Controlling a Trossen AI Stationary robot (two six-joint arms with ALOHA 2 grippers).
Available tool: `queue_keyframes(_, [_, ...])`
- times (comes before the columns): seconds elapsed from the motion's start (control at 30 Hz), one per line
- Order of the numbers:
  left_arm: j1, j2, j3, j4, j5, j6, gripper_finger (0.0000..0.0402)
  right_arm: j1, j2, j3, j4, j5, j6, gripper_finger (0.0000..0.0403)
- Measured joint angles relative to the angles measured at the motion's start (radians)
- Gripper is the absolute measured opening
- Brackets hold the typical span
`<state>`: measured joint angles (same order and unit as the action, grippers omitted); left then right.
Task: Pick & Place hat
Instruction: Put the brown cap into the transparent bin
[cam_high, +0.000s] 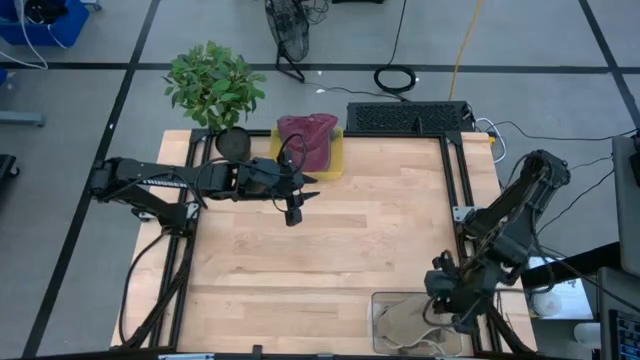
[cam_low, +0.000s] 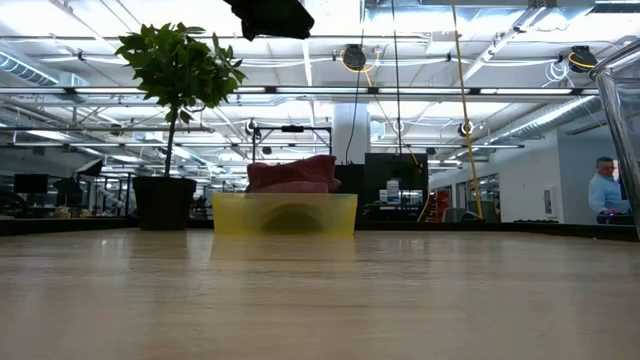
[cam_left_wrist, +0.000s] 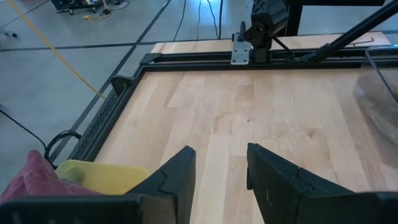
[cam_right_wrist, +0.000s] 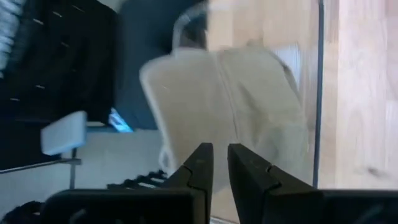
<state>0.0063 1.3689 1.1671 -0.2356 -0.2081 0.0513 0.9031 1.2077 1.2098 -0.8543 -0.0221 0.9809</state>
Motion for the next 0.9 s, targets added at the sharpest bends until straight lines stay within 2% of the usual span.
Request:
queue_keyframes(0.13, [0.000,0.000,0.000,0.001,0.000,0.002,0.0147,-0.001,-0.066,0.000,0.100,0.061,-0.117,0.0038])
queue_keyframes(0.27, [0.000,0.000,0.000,0.001,0.000,0.002,0.0147,0.002,-0.094,0.000,0.351,0.125,-0.333,0.0038])
queue_keyframes(0.37, [0.000,0.000,0.000,0.000,0.000,0.001,0.0147,0.002,-0.082,0.000,0.483,0.088,-0.417,0.0038])
queue_keyframes(0.5, [0.000,0.000,0.000,-0.002,0.000,0.000,0.0147,0.002,-0.037,-0.003,0.419,0.043,-0.311,0.0038])
queue_keyframes(0.6, [0.000,0.000,0.000,-0.006,0.000,-0.002,0.0147,0.015,0.000,-0.054,0.428,-0.004,-0.217,0.0038])
queue_keyframes(0.9, [0.000,0.000,0.000,-0.006,0.000,-0.012,0.0147,-0.014,0.042,-0.271,0.704,-0.225,-0.050,0.0038])
